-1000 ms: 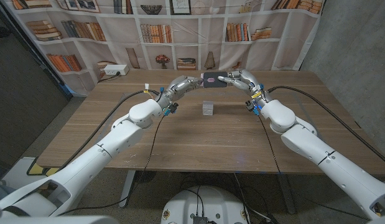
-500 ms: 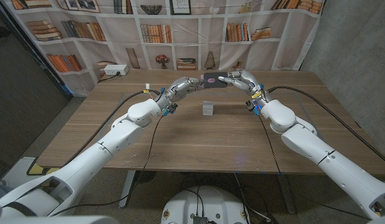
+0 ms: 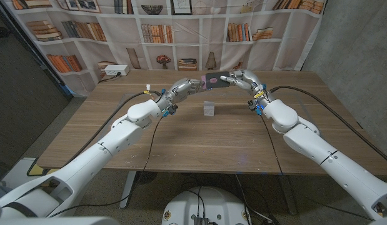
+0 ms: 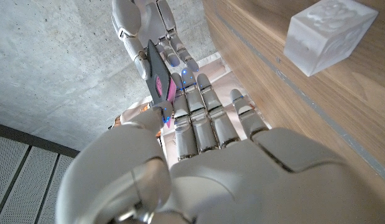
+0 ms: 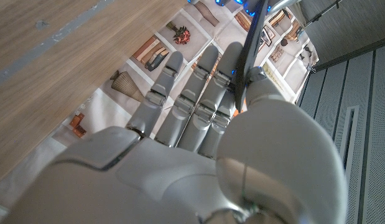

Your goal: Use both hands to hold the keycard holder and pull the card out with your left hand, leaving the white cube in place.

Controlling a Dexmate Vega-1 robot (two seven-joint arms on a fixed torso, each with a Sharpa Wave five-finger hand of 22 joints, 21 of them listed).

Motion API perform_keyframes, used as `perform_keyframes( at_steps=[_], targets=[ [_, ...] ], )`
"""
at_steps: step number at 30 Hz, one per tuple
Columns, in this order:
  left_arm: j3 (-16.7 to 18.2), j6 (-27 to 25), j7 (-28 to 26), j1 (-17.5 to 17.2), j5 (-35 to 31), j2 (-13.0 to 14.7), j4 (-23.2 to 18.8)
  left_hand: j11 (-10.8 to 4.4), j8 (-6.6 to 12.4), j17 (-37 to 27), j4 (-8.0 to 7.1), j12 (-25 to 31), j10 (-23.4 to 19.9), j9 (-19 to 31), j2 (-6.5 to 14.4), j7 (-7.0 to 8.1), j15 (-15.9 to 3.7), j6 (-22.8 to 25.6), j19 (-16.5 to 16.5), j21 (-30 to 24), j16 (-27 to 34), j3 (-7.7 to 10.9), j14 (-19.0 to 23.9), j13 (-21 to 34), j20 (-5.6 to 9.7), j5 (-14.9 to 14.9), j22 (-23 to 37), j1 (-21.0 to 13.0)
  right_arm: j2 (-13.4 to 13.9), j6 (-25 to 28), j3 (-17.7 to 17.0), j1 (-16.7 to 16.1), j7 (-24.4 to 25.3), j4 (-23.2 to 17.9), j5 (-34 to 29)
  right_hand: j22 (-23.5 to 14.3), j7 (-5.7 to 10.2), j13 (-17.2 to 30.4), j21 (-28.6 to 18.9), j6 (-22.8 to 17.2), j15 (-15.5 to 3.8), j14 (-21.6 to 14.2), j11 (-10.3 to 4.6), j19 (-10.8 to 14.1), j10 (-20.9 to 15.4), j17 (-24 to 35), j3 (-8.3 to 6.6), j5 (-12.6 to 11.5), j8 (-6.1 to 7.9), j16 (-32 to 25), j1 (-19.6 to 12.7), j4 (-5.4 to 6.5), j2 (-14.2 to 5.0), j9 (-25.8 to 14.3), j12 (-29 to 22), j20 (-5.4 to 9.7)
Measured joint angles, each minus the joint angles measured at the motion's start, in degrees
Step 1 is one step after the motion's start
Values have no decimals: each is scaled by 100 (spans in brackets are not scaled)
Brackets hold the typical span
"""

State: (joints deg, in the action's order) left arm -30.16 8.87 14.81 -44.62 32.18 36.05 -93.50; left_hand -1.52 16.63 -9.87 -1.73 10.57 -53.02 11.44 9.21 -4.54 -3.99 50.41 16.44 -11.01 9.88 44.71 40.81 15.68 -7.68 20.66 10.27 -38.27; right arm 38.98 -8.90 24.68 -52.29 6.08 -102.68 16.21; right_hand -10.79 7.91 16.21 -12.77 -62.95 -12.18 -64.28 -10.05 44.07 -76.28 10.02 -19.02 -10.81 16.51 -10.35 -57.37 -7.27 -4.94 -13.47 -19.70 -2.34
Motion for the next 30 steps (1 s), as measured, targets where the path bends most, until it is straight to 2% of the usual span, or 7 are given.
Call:
perform_keyframes(
  at_steps=[9, 13, 15, 17, 20, 24, 30],
  targets=[
    [-14, -14, 79, 28, 22, 9, 25, -8, -59, 0, -23, 0, 106, 1, -60, 18, 8, -100, -31, 0, 0, 23, -54, -48, -31, 55, 0, 61, 1, 0, -20, 1, 20, 0, -1, 0, 0, -53, 0, 0, 0, 0, -10, 0, -51, 0, -10, 2, 24, 0, -1, -10, 0, 0, 0, 0],
    [-26, -40, 114, 51, 23, 13, 42, -7, -208, -5, -74, 0, 303, 15, -54, 13, 53, -321, -45, -28, 0, 56, -174, -92, -40, 68, -1, 255, 2, 0, -21, 9, 21, 15, 12, 0, 0, -55, 0, 0, 0, 0, -10, 0, -51, -1, -10, 17, 25, 0, -9, -10, 6, -21, 1, 0],
    [-37, -43, 121, 65, 23, 16, 50, -8, -333, -15, -194, 0, 517, 17, -106, 24, 107, -567, -131, -28, 0, -36, -319, -132, -84, 71, -1, 407, 1, 0, -22, 10, 22, 20, 19, 0, 0, -68, 0, 0, 0, 0, -10, 0, -50, -1, -10, 18, 24, 0, -32, -10, -2, -24, 6, 0],
    [-55, -69, 163, 90, 11, 25, 56, -33, -439, -15, -264, 0, 726, 17, -226, 47, 123, -812, -217, -28, 0, -109, -455, -170, -95, 84, -1, 527, 1, 0, -27, 14, 22, 35, 33, 0, 0, -68, 0, 0, 0, 0, -9, 0, -50, -1, -10, 18, 24, 0, -32, -10, -2, -25, 6, 0],
    [-71, -83, 186, 121, -14, 34, 61, -64, -480, -15, -211, 0, 883, 44, -408, 63, 143, -1001, -239, -28, 0, -240, -537, -204, -117, 12, -1, 692, 1, 0, -27, 14, 16, 47, 45, 0, 0, -65, 0, 0, 0, 0, -9, 0, -50, -1, -10, 18, 24, 0, -38, -10, -8, -26, 6, 0],
    [-88, -93, 228, 156, -33, 33, 80, -11, -480, -14, -149, 0, 1014, 44, -727, 16, 188, -1068, -309, -28, 0, -397, -618, -224, -186, -94, -1, 729, -4, -9, -29, 15, 7, 68, 60, 0, 0, -62, 0, 0, 0, 0, -9, 0, -50, -1, -10, 19, 24, 0, -46, -10, 0, -26, 6, 0],
    [-112, -94, 301, 212, -40, 14, 131, 78, -525, -34, -155, 0, 1125, 44, -1008, -29, 295, -1216, -335, -28, 32, -589, -725, -239, -324, -229, -1, 853, -11, -47, -40, 13, 3, 92, 83, 0, 0, -62, 0, 0, 0, 0, -9, 0, -49, -1, -10, -5, 22, 0, -53, -9, 7, -8, 6, 0]
  ],
)
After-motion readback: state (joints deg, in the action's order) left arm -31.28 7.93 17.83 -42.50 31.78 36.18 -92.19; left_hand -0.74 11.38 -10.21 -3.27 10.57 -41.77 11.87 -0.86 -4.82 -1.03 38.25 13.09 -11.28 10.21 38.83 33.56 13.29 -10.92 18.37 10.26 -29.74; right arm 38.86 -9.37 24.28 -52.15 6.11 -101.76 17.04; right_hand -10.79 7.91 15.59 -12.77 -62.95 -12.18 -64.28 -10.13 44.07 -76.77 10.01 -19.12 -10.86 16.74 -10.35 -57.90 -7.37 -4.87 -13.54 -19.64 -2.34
